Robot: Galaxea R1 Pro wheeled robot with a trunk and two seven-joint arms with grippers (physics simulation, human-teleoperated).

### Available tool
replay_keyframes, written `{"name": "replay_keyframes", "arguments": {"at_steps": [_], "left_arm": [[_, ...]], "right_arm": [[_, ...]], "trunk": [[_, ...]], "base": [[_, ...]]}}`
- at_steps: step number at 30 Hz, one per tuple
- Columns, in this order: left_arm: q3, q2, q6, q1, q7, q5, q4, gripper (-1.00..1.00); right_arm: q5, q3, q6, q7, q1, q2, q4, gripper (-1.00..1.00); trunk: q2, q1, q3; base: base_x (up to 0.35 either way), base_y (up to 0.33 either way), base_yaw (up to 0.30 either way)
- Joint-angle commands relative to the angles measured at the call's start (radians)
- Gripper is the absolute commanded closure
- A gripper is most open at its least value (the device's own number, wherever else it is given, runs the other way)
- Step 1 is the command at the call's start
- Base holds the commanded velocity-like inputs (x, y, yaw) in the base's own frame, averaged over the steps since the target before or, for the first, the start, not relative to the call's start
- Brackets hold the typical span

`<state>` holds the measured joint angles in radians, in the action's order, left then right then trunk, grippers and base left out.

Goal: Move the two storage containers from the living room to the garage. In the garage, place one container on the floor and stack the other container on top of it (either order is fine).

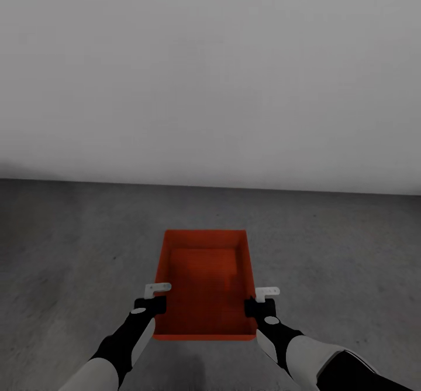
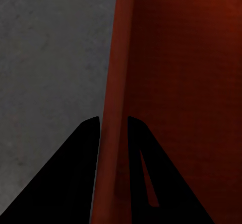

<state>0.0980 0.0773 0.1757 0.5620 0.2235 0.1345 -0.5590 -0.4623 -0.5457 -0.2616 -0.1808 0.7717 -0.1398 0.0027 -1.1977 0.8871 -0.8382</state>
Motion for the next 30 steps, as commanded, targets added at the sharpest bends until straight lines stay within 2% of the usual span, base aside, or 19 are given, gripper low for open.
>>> {"name": "replay_keyframes", "arguments": {"at_steps": [1,5,30], "left_arm": [[-0.009,-0.001,0.008,0.001,0.027,-0.015,-0.006,1.00],[-0.009,-0.001,0.008,0.001,0.027,-0.015,-0.006,1.00],[-0.009,-0.001,0.008,0.001,0.028,-0.015,-0.006,1.00]], "right_arm": [[-0.029,0.000,-0.008,-0.006,0.000,0.000,0.003,1.00],[-0.029,0.000,-0.008,-0.006,0.000,0.000,0.003,1.00],[-0.029,0.000,-0.007,-0.006,0.000,0.000,0.003,1.00]], "trunk": [[0.000,0.000,-0.002],[0.000,0.000,-0.004],[-0.175,0.096,-0.083]], "base": [[0.000,0.000,0.000],[0.000,0.000,0.000],[0.000,0.000,0.000]]}}
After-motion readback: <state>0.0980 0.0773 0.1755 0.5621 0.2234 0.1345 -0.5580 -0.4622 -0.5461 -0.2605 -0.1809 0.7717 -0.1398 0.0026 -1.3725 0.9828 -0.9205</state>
